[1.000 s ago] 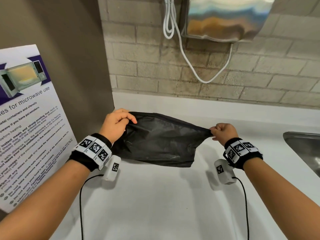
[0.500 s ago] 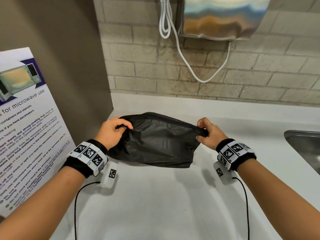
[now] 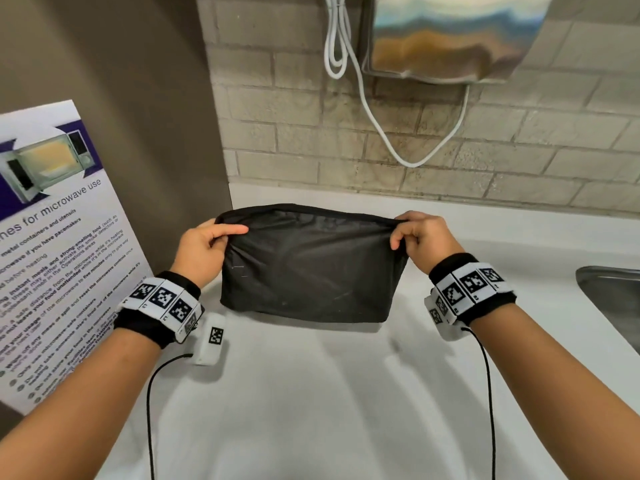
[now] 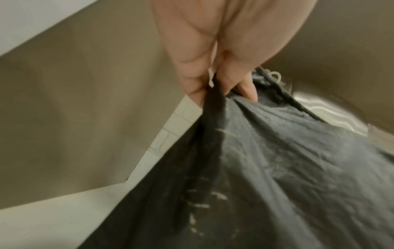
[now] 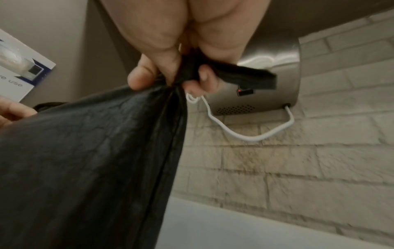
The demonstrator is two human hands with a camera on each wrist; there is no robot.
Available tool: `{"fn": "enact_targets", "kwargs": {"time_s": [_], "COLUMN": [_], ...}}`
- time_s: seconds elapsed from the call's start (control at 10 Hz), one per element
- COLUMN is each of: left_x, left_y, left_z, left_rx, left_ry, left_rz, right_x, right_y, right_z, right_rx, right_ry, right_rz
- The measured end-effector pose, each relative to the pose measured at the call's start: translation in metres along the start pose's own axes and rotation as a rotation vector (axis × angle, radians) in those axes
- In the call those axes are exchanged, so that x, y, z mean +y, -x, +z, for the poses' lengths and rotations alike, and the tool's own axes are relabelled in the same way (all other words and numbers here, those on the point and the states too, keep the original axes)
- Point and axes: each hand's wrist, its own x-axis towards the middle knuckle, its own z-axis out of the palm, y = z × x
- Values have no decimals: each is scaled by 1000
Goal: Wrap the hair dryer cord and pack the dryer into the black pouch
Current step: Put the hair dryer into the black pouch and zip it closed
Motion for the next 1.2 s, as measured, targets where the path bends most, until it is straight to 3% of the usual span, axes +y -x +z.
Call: {"fn": "enact_targets", "kwargs": {"time_s": [0.2,0.5,0.8,1.0,1.1,1.2], "left_x": [13,10,2,-14,-31,-38], "left_y": [-9,-43,-103,-152,-176,-187], "left_z": [-11,-17,-4,29,38,47], "left_rx": [-7,-140,-391,-579,-643,-594], "left_ry": [-100,-352,-719,-1024,-1173,-1167], "left_rz": [-27,-323,-345,-487,-494,-530], "right_x": [-13,-10,22,40,44,47], "right_y": [-19,-44,-94,-129,-146,-158], "right_z": [-10,14,61,99,117,136], "right_rx": [-70,-403,-367,-395,-388,-383], "right_ry": [42,117,76,-1,-34,-90], "right_rz": [16,149,270,330,337,357]}}
